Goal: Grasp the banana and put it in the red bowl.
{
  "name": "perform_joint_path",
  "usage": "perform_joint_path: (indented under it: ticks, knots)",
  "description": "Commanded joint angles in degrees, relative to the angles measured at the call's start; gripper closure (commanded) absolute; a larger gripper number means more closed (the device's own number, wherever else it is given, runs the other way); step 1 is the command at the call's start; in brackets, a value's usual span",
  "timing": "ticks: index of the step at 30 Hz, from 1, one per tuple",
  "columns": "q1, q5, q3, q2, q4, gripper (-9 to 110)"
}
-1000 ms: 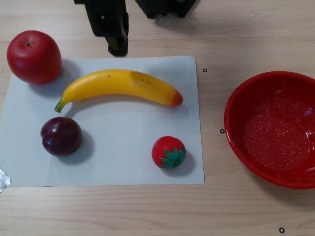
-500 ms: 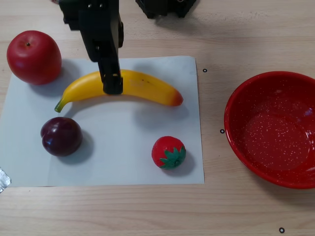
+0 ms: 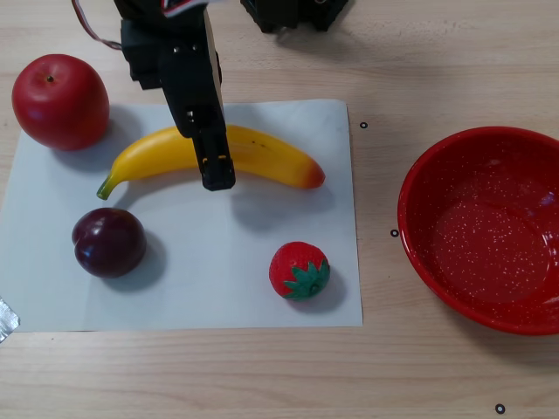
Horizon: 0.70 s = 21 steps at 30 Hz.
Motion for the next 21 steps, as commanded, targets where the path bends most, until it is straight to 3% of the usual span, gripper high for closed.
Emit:
perform_joint_path:
  ticks: [1, 21]
  knots:
    - [1.1, 1.1, -1.7, 1.5, -2.2, 34]
    - [2.2, -0.4, -0.7, -4.7, -6.9, 35]
